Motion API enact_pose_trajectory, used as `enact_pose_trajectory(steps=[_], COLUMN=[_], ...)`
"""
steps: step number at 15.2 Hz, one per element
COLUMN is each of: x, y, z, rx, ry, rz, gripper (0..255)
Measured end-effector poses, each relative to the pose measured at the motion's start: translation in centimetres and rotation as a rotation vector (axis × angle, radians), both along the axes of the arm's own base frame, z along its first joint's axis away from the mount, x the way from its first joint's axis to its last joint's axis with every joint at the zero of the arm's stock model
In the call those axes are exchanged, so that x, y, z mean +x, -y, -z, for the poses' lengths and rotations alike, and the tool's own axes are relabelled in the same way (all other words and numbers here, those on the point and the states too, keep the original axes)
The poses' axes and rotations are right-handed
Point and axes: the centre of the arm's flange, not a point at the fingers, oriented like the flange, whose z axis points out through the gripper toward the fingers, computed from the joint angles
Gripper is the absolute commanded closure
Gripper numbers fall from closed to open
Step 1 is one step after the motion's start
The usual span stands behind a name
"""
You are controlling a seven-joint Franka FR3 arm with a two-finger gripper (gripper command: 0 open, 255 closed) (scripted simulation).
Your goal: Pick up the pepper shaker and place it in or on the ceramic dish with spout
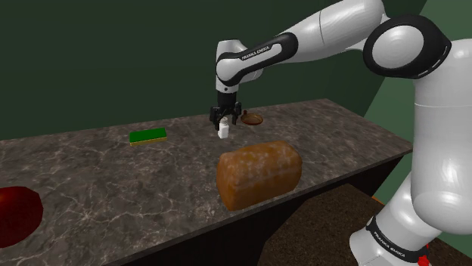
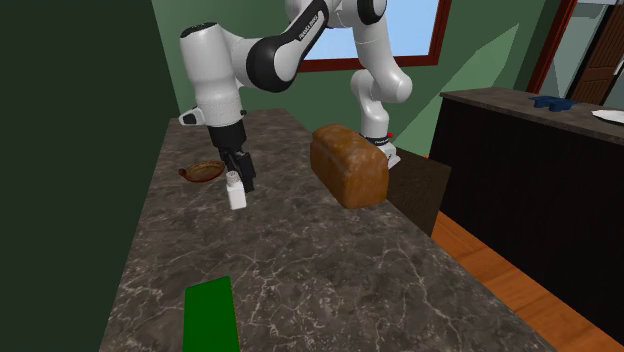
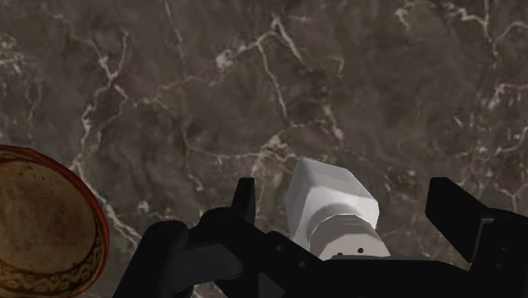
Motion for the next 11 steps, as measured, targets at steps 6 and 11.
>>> enact_pose_trajectory(steps=[6,11], x=[0.0,0.0], y=[0.0,0.0], z=[-0.02,-0.02], rx=[0.0,0.0], ry=[0.0,0.0], rz=[0.0,0.0], gripper=[255,255])
